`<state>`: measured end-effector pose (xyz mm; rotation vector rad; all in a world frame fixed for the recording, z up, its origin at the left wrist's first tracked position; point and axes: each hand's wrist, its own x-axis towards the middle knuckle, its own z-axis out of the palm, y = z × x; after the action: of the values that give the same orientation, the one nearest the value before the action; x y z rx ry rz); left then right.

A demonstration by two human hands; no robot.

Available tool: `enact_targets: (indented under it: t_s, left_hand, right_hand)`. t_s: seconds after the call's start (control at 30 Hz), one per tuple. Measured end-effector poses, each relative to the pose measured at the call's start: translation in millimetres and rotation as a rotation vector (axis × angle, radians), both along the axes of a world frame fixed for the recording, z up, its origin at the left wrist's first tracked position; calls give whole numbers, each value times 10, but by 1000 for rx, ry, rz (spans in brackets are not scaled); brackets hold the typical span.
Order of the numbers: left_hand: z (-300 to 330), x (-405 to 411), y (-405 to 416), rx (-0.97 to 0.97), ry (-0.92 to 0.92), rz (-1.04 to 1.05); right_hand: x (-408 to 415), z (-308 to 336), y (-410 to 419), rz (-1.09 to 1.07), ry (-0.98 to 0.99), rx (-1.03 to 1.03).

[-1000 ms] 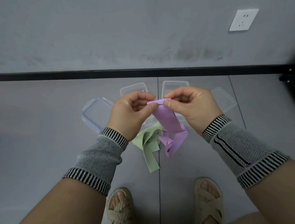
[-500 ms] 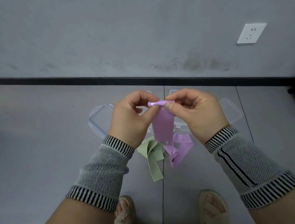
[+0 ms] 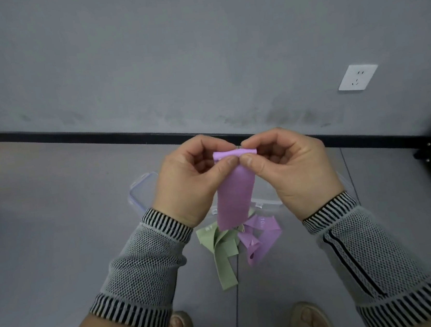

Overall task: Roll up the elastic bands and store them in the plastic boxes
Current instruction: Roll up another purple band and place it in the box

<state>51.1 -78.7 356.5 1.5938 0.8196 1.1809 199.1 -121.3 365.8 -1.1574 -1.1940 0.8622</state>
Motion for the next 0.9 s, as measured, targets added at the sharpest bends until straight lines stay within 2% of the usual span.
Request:
enact_targets:
  t_s: [0.27,0.57,0.9]
  left_hand:
    - [-13,51,26,-18,-3,32]
    - [-25,130,-8,-180,-85,7]
    - [-21,62,-9,-134,-35,25]
  right_hand:
    - [-3,-66,52,-41,48,-56]
    - [101,-45,49,-40,28,-12]
    - [113,-95,44,26,71,-84]
